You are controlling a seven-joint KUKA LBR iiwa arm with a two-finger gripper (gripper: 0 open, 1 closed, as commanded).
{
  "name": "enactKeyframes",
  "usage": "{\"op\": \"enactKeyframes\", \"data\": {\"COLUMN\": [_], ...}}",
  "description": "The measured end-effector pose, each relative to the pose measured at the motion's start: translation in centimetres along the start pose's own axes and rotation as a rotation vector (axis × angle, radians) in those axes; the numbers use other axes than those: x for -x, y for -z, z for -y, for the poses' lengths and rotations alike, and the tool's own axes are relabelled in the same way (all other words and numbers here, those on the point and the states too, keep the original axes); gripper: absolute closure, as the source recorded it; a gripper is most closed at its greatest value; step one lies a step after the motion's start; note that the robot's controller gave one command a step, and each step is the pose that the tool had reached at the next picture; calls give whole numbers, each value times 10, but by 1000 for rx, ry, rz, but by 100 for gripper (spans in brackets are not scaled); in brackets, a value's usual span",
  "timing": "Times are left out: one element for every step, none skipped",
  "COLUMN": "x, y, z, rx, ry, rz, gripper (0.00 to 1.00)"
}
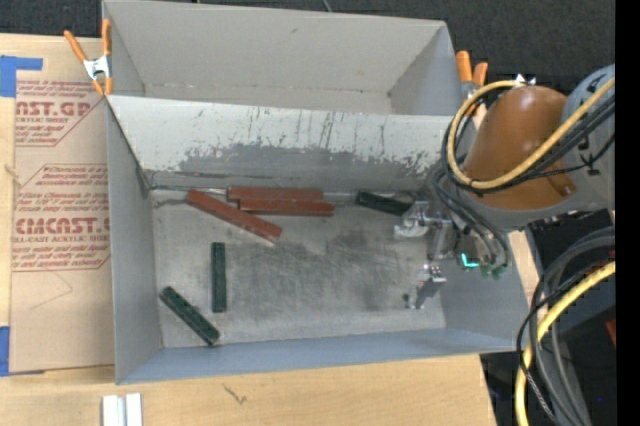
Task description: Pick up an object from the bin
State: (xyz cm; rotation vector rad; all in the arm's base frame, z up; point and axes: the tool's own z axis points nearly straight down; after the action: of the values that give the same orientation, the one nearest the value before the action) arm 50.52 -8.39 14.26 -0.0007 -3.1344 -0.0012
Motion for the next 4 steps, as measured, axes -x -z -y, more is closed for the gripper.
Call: {"op": "enactKeyframes", "data": {"x": [2, 4, 10, 0], "y": [4, -42, -73, -60], "z": [0, 2, 1, -9], "rx": [-1, -3, -2, -2], "ry": [1, 43, 61, 160], "rz": [7, 15, 9, 7], "gripper": [0, 0, 0, 0]}}
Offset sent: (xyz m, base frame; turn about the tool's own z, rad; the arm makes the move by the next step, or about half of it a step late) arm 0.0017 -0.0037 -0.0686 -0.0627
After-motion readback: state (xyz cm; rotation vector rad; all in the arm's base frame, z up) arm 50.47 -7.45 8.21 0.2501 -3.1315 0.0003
